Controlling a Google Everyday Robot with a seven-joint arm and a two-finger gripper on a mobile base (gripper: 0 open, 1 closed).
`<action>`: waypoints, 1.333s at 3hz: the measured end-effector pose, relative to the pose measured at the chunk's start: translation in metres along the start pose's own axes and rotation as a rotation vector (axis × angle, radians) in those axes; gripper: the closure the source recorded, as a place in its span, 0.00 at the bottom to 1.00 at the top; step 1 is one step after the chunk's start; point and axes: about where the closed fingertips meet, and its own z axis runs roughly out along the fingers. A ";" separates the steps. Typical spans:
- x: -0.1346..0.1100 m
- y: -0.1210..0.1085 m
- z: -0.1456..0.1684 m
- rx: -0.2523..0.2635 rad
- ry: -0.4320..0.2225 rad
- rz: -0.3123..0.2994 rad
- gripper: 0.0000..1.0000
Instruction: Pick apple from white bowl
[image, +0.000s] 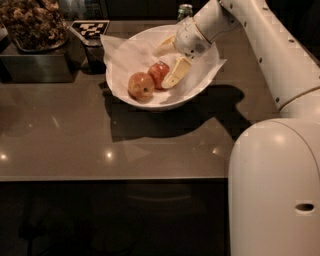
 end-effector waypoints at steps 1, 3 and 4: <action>0.001 0.005 0.015 -0.026 -0.042 0.013 0.28; 0.007 0.014 0.033 -0.074 -0.056 0.041 0.32; 0.013 0.017 0.029 -0.076 -0.038 0.052 0.50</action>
Offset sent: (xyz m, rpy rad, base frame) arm -0.0168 0.0195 -0.0321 0.0570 0.1048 0.0609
